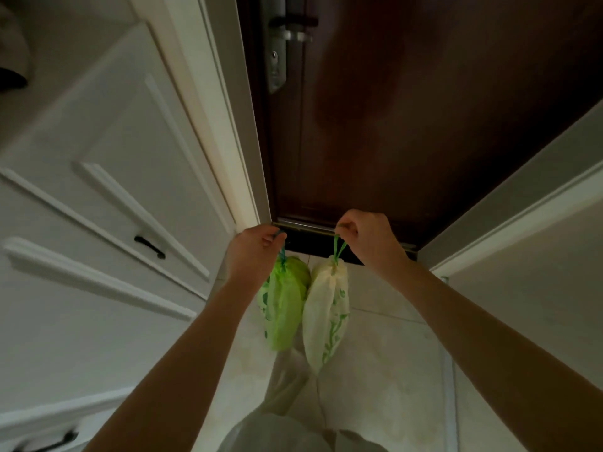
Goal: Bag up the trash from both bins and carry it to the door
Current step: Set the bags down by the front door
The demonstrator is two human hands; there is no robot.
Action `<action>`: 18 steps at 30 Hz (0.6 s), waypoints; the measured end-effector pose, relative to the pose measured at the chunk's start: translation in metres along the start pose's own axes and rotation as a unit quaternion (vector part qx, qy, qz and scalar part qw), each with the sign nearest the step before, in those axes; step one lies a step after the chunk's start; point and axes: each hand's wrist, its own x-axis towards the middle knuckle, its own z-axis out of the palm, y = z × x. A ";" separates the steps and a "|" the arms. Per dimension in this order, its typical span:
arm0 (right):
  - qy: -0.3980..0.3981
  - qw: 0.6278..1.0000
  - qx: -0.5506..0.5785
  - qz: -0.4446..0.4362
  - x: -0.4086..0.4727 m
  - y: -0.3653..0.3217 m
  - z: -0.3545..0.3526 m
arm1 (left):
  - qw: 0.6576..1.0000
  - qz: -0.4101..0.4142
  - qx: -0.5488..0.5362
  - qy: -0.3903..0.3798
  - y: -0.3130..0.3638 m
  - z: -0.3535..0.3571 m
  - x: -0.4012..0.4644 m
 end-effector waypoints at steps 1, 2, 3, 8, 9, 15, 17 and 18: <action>-0.002 1.000 0.000 0.002 0.014 0.003 0.001 | 1.000 -0.003 0.000 -0.003 -0.003 0.004 0.014; -0.003 1.000 0.002 0.004 0.028 0.006 0.002 | 1.000 -0.007 -0.003 -0.006 -0.004 0.007 0.028; -0.004 1.000 0.005 0.006 0.042 0.009 0.003 | 1.000 -0.013 -0.007 -0.008 -0.005 0.010 0.042; -0.044 0.998 0.006 0.035 0.101 0.025 0.006 | 0.999 -0.038 -0.010 -0.016 -0.009 0.025 0.096; -0.047 0.998 0.006 0.036 0.111 0.028 0.007 | 0.999 -0.045 -0.010 -0.019 -0.010 0.027 0.104; -0.090 0.995 0.022 0.043 0.164 0.044 0.017 | 0.994 -0.106 -0.024 -0.020 -0.020 0.041 0.139; -0.112 0.992 0.034 0.043 0.181 0.048 0.021 | 0.991 -0.129 -0.025 -0.010 -0.022 0.045 0.146; -0.124 0.991 0.038 0.039 0.189 0.051 0.024 | 0.989 -0.144 -0.025 -0.004 -0.023 0.047 0.150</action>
